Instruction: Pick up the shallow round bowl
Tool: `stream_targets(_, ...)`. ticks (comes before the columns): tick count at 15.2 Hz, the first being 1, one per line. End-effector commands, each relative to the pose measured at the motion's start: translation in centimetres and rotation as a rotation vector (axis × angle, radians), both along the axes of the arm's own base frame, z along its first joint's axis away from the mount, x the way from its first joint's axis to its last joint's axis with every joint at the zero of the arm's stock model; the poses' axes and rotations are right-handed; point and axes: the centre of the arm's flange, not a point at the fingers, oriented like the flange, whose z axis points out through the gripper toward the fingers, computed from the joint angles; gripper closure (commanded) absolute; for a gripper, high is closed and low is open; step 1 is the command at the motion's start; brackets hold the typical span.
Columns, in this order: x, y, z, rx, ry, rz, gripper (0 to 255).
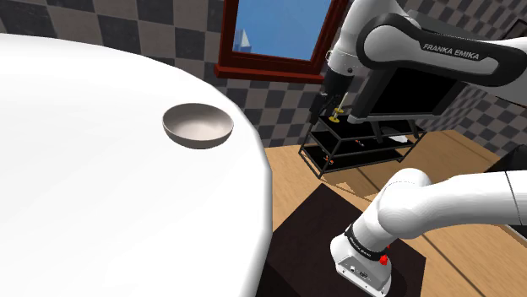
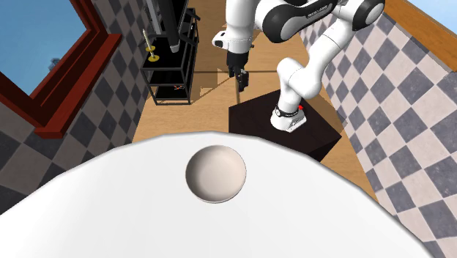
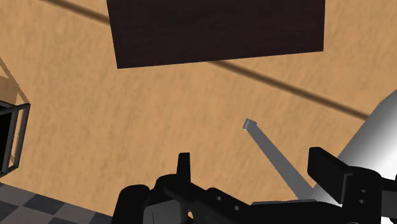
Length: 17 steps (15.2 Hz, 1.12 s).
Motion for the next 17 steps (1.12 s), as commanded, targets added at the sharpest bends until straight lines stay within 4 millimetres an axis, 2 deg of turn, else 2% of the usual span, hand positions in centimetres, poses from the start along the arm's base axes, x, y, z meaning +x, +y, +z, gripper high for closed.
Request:
stream_targets(1, 0.0, 0.0, 0.0, 0.0, 0.0, 0.0, 0)
stream_targets(17, 14.6, 13.7, 0.2, 0.065, -0.034, -0.034, 0)
